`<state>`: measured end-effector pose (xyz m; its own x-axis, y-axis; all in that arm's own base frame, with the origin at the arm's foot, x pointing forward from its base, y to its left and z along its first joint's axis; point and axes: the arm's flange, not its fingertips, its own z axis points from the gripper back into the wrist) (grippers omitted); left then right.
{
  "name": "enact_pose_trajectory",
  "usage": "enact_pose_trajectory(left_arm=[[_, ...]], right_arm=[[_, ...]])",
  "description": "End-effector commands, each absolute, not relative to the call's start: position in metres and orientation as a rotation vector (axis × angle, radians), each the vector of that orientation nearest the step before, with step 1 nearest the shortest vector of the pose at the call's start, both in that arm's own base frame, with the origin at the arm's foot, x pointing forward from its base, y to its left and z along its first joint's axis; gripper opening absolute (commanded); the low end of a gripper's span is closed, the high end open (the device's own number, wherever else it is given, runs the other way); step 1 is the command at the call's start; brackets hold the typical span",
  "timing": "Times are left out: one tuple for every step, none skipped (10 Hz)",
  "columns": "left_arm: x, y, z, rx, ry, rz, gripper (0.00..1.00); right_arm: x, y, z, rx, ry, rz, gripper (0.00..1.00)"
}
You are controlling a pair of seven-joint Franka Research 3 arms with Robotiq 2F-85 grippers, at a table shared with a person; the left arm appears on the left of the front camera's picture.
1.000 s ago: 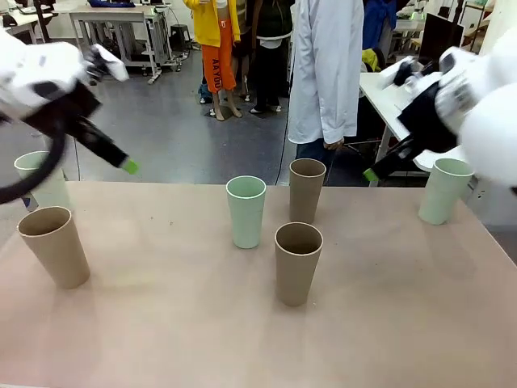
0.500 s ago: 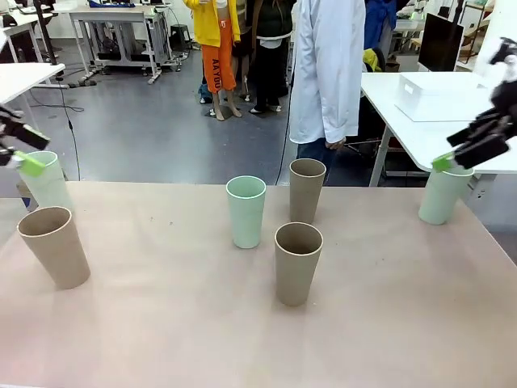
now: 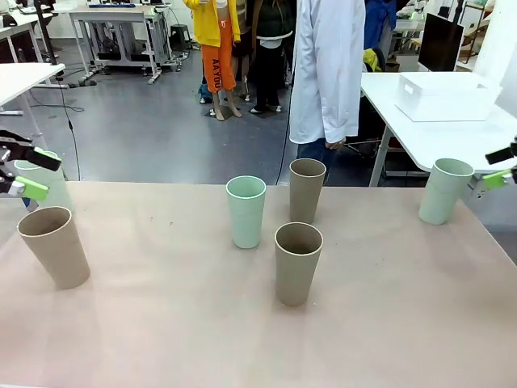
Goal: Stack the cups and store them in the basket.
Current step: Pick up two Reusable plastic cups , one in each hand.
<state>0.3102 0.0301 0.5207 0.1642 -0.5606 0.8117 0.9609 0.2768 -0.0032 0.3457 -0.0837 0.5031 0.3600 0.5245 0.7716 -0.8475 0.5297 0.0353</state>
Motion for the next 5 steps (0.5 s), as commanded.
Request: enact_pose_trajectory(left_arm=[[0.285,0.023,0.492,-0.629,-0.898,-1.191,1.00],[0.282,0.019,0.487,-0.637,-0.936,-1.191,1.00],[0.282,0.016,0.484,-0.654,-0.957,-1.179,1.00],[0.284,0.017,0.481,-0.655,-0.949,-1.164,1.00],[0.286,0.026,0.483,-0.666,-0.951,-1.128,1.00]], right_arm=[[0.338,-0.099,0.498,0.556,-0.846,0.959,1.00],[0.337,-0.105,0.497,0.575,-0.859,0.957,1.00],[0.337,-0.108,0.496,0.589,-0.861,0.943,1.00],[0.339,-0.110,0.495,0.595,-0.853,0.938,1.00],[0.340,-0.109,0.494,0.594,-0.841,0.919,1.00]])
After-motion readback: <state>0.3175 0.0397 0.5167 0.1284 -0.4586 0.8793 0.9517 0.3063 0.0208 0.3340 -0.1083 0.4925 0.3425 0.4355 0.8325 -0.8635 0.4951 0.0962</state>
